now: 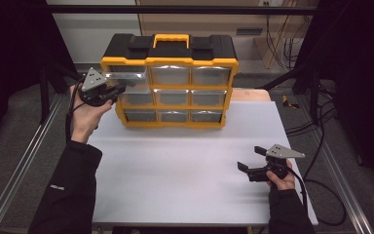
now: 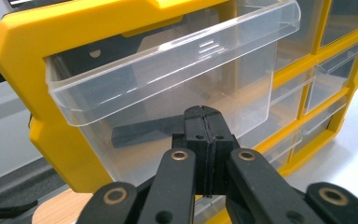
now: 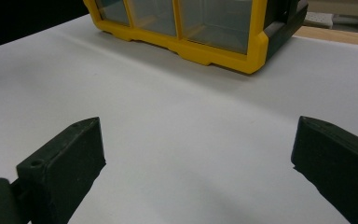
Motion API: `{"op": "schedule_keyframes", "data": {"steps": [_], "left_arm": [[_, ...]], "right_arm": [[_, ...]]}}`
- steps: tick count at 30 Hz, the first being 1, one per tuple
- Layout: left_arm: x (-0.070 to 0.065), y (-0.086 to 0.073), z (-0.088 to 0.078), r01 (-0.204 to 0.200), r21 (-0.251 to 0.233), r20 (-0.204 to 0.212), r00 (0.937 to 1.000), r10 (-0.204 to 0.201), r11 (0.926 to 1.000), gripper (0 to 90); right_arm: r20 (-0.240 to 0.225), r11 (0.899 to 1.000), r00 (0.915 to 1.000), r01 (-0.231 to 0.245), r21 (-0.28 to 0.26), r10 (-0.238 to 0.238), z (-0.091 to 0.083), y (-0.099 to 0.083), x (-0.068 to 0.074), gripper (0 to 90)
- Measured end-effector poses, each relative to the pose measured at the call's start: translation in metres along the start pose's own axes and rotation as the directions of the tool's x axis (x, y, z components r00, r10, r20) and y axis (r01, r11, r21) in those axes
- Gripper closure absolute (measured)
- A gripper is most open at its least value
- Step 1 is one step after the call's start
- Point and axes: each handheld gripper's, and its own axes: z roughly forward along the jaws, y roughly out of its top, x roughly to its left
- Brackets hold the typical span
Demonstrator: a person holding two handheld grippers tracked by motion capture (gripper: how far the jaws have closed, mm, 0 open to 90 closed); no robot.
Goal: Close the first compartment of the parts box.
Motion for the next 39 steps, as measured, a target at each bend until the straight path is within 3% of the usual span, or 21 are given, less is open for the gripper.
{"op": "schedule_keyframes", "data": {"steps": [39], "left_arm": [[0.011, 0.000, 0.025, 0.005, -0.010, -0.040, 0.9992, -0.005, 0.9999, 89.7]], "right_arm": [[-0.001, 1.000, 1.0000, -0.004, -0.004, 0.004, 0.000, 0.000, 0.000, 2.9]]}}
